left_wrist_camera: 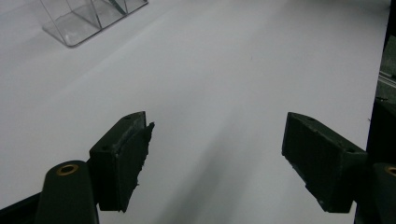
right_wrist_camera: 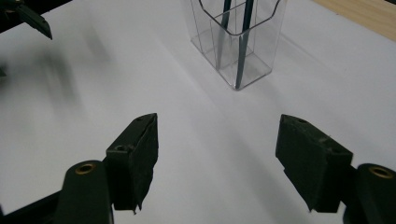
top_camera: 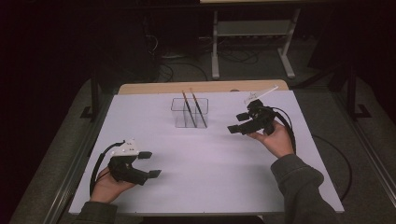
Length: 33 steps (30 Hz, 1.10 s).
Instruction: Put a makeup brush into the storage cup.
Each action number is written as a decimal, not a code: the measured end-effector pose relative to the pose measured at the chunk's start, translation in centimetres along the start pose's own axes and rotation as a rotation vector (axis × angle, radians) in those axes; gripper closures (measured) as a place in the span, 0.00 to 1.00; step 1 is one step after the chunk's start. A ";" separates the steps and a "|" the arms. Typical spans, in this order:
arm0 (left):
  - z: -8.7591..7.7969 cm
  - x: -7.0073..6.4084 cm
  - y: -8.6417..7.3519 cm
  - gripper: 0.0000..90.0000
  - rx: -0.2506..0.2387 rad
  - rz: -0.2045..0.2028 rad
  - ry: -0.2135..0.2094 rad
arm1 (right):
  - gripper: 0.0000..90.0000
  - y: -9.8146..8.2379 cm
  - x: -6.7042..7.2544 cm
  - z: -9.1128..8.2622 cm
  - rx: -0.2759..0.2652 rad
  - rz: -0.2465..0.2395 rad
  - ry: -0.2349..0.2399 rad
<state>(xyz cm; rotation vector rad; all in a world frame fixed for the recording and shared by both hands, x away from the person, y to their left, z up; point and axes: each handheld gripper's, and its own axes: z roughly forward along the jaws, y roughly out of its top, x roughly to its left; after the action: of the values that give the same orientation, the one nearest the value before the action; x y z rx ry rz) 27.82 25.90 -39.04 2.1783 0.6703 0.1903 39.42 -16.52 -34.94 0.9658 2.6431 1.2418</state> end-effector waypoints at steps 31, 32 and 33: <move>-0.4 0.3 -0.2 0.25 -0.017 -0.021 0.021 | 0.31 -4.6 0.7 -1.8 -0.030 0.030 -0.010; -0.4 0.3 -0.2 0.25 -0.017 -0.021 0.022 | 0.31 -4.8 0.7 -1.8 -0.031 0.023 -0.012; -0.4 0.2 -0.2 0.25 -0.018 -0.023 0.023 | 0.31 -5.0 0.7 -1.8 -0.032 0.027 -0.012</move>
<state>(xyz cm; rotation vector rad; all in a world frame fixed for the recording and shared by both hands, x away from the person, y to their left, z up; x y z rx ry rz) 27.80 26.42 -38.98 2.1534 0.7034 0.2087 35.73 -19.73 -37.14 1.0038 2.6015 1.2748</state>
